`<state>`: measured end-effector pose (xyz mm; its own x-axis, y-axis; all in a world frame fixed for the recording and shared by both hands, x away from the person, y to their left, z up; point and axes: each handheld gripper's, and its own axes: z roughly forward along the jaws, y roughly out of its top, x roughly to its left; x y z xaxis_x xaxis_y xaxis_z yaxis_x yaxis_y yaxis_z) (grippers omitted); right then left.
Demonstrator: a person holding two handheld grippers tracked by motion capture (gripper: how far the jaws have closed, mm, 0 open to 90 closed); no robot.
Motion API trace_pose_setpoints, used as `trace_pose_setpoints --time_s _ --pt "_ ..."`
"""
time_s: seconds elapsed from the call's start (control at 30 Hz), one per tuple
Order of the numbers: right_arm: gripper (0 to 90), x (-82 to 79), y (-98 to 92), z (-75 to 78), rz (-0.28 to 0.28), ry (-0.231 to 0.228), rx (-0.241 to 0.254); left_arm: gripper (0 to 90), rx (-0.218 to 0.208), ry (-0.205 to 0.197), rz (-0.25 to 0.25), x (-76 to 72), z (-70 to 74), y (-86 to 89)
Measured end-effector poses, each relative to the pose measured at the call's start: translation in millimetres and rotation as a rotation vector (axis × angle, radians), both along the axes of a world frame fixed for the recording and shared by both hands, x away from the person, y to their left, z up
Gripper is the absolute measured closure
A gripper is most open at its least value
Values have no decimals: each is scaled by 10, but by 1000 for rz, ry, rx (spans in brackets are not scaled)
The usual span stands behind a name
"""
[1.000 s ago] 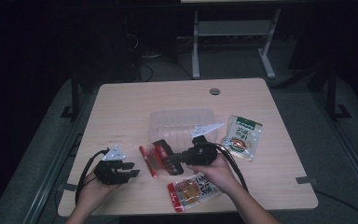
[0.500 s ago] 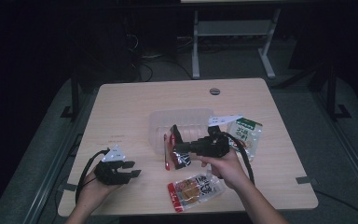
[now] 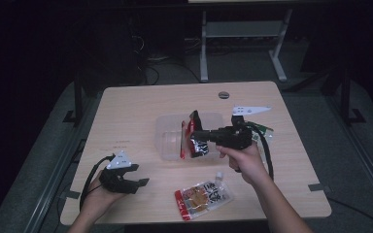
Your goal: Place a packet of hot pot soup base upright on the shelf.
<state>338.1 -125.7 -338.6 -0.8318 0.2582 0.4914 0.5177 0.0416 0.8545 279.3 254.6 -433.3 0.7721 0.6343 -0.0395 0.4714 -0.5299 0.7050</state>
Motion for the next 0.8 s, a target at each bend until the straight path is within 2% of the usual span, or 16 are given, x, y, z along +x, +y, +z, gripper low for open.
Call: trace_pose_setpoints --time_s 0.13,0.43,0.8 --pt "900 55 -124 12 -36 -12 -3 319 -15 0 10 1 -8 -6" --pt "900 177 -395 2 -105 1 -20 309 -3 6 4 8 -18 -12" --pt "900 295 -574 -11 -151 9 -56 302 -1 10 4 8 -22 -14"
